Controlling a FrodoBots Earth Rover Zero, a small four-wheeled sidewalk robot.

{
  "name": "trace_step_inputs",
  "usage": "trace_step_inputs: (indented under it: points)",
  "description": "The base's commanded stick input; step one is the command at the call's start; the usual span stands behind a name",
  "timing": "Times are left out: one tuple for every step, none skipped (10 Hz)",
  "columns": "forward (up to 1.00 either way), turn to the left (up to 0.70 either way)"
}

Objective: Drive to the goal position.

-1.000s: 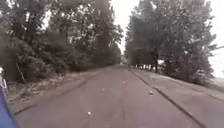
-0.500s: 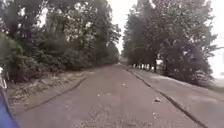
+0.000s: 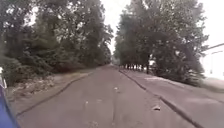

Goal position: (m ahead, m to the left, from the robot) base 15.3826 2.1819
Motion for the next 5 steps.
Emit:
trace_step_inputs:
  points:
    - [0.7,-0.01]
    - [0.7,-0.01]
    - [0.7,-0.01]
    - [0.7,-0.01]
    - [0.7,-0.01]
